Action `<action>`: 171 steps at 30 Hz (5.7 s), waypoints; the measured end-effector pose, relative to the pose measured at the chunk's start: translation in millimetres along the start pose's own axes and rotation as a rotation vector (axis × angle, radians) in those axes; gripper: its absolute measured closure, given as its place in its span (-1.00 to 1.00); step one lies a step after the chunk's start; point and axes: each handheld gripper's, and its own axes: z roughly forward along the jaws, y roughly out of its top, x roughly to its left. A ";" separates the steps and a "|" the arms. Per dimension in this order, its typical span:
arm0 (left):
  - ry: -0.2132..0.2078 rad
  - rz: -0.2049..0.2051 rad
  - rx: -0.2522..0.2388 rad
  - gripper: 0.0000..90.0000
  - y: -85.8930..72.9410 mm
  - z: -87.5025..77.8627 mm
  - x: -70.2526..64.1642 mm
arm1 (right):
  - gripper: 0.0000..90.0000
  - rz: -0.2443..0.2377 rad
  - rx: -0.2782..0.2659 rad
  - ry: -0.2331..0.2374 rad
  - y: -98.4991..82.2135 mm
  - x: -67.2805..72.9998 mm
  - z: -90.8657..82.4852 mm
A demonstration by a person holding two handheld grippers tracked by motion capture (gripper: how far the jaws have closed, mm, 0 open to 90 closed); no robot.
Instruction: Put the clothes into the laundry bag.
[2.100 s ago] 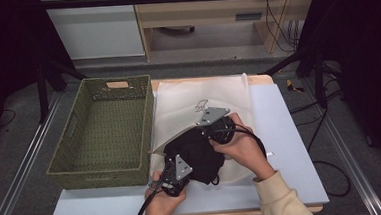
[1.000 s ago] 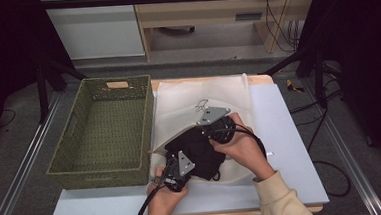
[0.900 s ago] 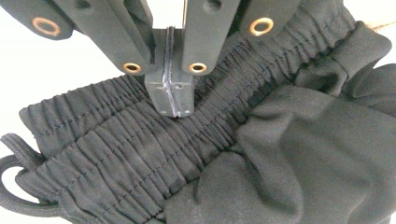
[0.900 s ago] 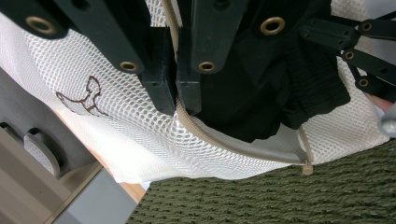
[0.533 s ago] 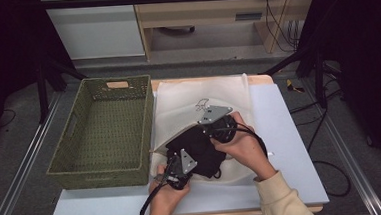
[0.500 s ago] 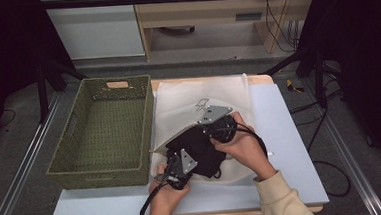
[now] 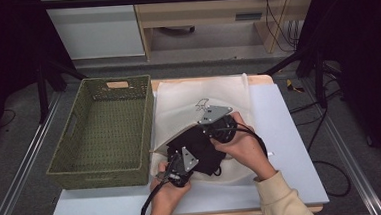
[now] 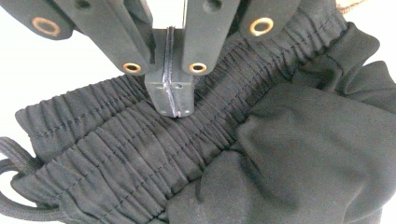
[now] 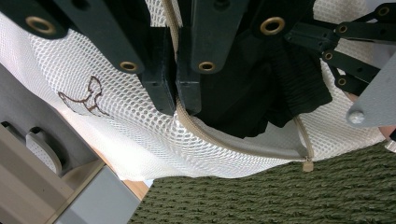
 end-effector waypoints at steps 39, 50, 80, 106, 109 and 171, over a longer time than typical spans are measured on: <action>0.071 0.026 -0.020 1.00 11.0 18.5 2.1 | 0.93 0.027 -0.012 0.007 -1.3 -3.0 -1.3; 0.079 0.026 -0.020 1.00 13.4 22.8 3.9 | 0.93 0.047 -0.023 0.018 -3.4 -7.1 -2.6; 0.068 0.048 -0.005 1.00 18.4 26.7 9.0 | 0.94 0.119 -0.119 0.010 -0.1 -40.6 2.3; 0.105 0.020 -0.004 1.00 30.2 42.8 14.2 | 0.94 0.118 -0.128 0.034 9.5 -40.2 0.4; 0.111 0.009 -0.013 1.00 30.8 44.7 14.2 | 0.94 0.115 -0.127 0.035 9.4 -39.7 0.5; 0.155 0.030 0.007 1.00 44.5 62.0 19.0 | 0.94 0.173 -0.134 0.074 8.9 -51.4 5.7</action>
